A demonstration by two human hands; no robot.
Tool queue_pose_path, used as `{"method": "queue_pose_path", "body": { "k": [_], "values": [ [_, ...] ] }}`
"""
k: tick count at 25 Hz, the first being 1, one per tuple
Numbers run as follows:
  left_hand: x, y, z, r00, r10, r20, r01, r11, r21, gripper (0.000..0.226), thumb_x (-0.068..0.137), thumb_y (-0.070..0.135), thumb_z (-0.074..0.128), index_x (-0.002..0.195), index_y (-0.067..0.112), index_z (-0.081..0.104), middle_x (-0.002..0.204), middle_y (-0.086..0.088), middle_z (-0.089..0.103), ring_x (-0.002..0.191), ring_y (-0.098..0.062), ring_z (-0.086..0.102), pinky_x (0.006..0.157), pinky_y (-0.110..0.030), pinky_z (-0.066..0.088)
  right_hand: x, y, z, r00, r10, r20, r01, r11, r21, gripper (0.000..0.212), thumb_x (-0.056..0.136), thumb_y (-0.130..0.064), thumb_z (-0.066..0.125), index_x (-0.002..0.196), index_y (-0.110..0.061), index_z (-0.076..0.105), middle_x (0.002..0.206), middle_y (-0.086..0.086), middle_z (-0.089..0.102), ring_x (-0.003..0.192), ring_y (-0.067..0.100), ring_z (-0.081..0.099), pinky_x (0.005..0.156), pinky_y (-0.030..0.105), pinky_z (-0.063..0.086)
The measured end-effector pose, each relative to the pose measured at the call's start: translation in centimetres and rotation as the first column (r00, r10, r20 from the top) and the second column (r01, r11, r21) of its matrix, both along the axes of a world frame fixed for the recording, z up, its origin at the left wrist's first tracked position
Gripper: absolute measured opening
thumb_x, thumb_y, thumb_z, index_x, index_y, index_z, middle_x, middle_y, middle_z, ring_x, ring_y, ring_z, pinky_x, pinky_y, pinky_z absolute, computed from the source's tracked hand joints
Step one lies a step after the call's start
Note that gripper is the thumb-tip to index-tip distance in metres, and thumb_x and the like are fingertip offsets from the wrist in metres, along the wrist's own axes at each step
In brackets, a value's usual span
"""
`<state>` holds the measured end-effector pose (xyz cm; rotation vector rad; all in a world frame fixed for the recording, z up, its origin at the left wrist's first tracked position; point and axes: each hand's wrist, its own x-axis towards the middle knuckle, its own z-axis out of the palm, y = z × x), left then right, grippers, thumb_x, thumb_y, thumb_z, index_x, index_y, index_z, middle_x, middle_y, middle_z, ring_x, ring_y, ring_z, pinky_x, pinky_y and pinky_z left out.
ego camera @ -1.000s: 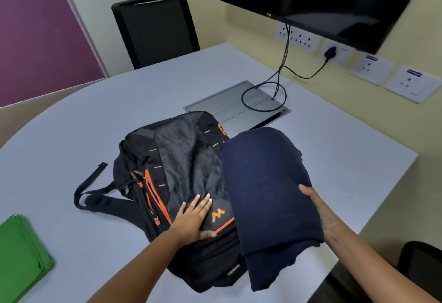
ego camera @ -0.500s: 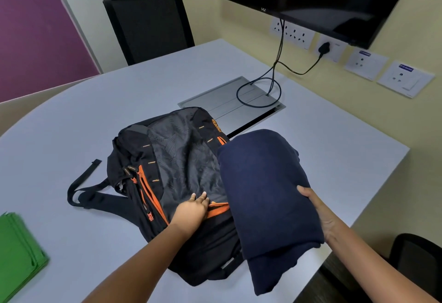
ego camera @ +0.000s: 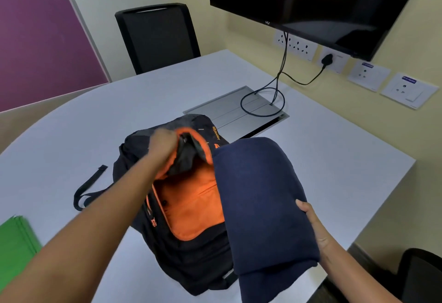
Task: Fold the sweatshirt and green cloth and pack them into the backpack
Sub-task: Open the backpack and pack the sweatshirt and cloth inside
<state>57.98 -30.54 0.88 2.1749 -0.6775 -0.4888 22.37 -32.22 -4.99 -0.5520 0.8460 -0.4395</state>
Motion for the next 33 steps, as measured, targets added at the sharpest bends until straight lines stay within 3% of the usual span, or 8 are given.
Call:
{"method": "queue_pose_path", "body": {
  "k": [4, 8, 17, 22, 25, 28, 31, 33],
  "values": [
    [1.4, -0.5, 8.4, 0.970, 0.086, 0.226, -0.038, 0.977, -0.209, 0.034, 0.090, 0.010, 0.040, 0.057, 0.003, 0.046, 0.065, -0.020, 0.054, 0.073, -0.035, 0.049, 0.065, -0.037, 0.037, 1.5, 0.2, -0.2, 0.998, 0.069, -0.011, -0.068, 0.997, 0.030, 0.026, 0.072, -0.034, 0.066, 0.062, -0.010, 0.073, 0.067, 0.011, 0.069, 0.060, 0.023, 0.067, 0.067, 0.038, 0.043],
    [-2.1, 0.4, 9.3, 0.918, -0.114, 0.381, 0.202, 0.959, -0.201, 0.027, 0.095, 0.015, 0.043, 0.091, 0.002, 0.067, 0.101, -0.019, 0.068, 0.099, -0.032, 0.059, 0.083, -0.033, 0.041, 5.3, -0.3, -1.1, 0.954, 0.267, -0.136, -0.263, 0.964, 0.044, 0.052, 0.048, -0.037, 0.080, 0.090, -0.006, 0.076, 0.099, 0.017, 0.071, 0.092, 0.031, 0.067, 0.082, 0.041, 0.047],
    [-1.7, 5.9, 11.0, 0.929, -0.204, 0.309, 0.302, 0.900, -0.315, 0.023, 0.097, 0.013, 0.045, 0.085, 0.010, 0.064, 0.071, 0.003, 0.062, 0.066, -0.004, 0.054, 0.063, -0.008, 0.038, 17.6, -5.5, 1.4, 0.897, 0.380, -0.227, -0.412, 0.904, -0.112, 0.058, 0.053, -0.039, 0.077, 0.100, -0.008, 0.068, 0.094, 0.012, 0.073, 0.092, 0.025, 0.064, 0.080, 0.034, 0.048],
    [-1.6, 7.1, 10.7, 0.933, -0.257, 0.253, 0.335, 0.876, -0.346, 0.026, 0.096, 0.017, 0.047, 0.080, 0.025, 0.065, 0.064, 0.011, 0.061, 0.066, 0.000, 0.055, 0.065, -0.012, 0.040, 19.6, -6.4, -1.5, 0.926, 0.269, -0.265, -0.334, 0.910, -0.245, 0.025, 0.085, -0.043, 0.061, 0.090, -0.020, 0.069, 0.080, 0.002, 0.075, 0.070, 0.018, 0.071, 0.056, 0.030, 0.054],
    [-0.5, 6.7, 9.8, 0.946, -0.220, 0.238, 0.291, 0.899, -0.327, 0.026, 0.097, 0.020, 0.045, 0.082, 0.022, 0.065, 0.070, 0.004, 0.065, 0.069, -0.008, 0.057, 0.066, -0.019, 0.041, 21.1, -7.4, -2.9, 0.880, 0.224, -0.418, -0.381, 0.859, -0.342, 0.013, 0.074, -0.036, 0.067, 0.081, -0.026, 0.065, 0.094, 0.002, 0.069, 0.082, 0.017, 0.064, 0.075, 0.032, 0.052],
    [-0.2, 6.0, 9.3, 0.945, -0.232, 0.232, 0.296, 0.908, -0.296, 0.024, 0.097, 0.017, 0.044, 0.086, 0.014, 0.065, 0.081, -0.008, 0.066, 0.079, -0.015, 0.058, 0.070, -0.019, 0.041, 19.5, -6.9, -3.4, 0.730, 0.066, -0.680, -0.620, 0.480, -0.620, 0.035, 0.089, -0.038, 0.047, 0.122, -0.027, 0.054, 0.124, -0.010, 0.054, 0.115, 0.016, 0.053, 0.099, 0.032, 0.042],
    [-0.6, 5.6, 9.2, 0.921, -0.319, 0.221, 0.376, 0.877, -0.298, 0.026, 0.093, 0.025, 0.043, 0.088, 0.012, 0.065, 0.079, -0.006, 0.066, 0.077, -0.015, 0.058, 0.073, -0.022, 0.042, 16.5, -3.2, -2.7, 0.807, -0.158, -0.569, -0.590, -0.265, -0.763, 0.054, 0.090, -0.050, 0.045, 0.140, -0.031, 0.038, 0.145, -0.012, 0.036, 0.134, 0.009, 0.033, 0.111, 0.033, 0.028],
    [-1.4, 5.4, 9.3, 0.904, -0.369, 0.215, 0.422, 0.852, -0.309, 0.023, 0.089, 0.028, 0.043, 0.083, 0.022, 0.065, 0.072, 0.006, 0.063, 0.070, -0.007, 0.055, 0.070, -0.020, 0.041, 16.7, -0.7, -3.6, 0.808, -0.099, -0.580, -0.470, -0.702, -0.535, 0.054, 0.085, -0.054, 0.049, 0.136, -0.038, 0.039, 0.149, -0.007, 0.036, 0.138, 0.019, 0.031, 0.111, 0.045, 0.022]
  ]
}}
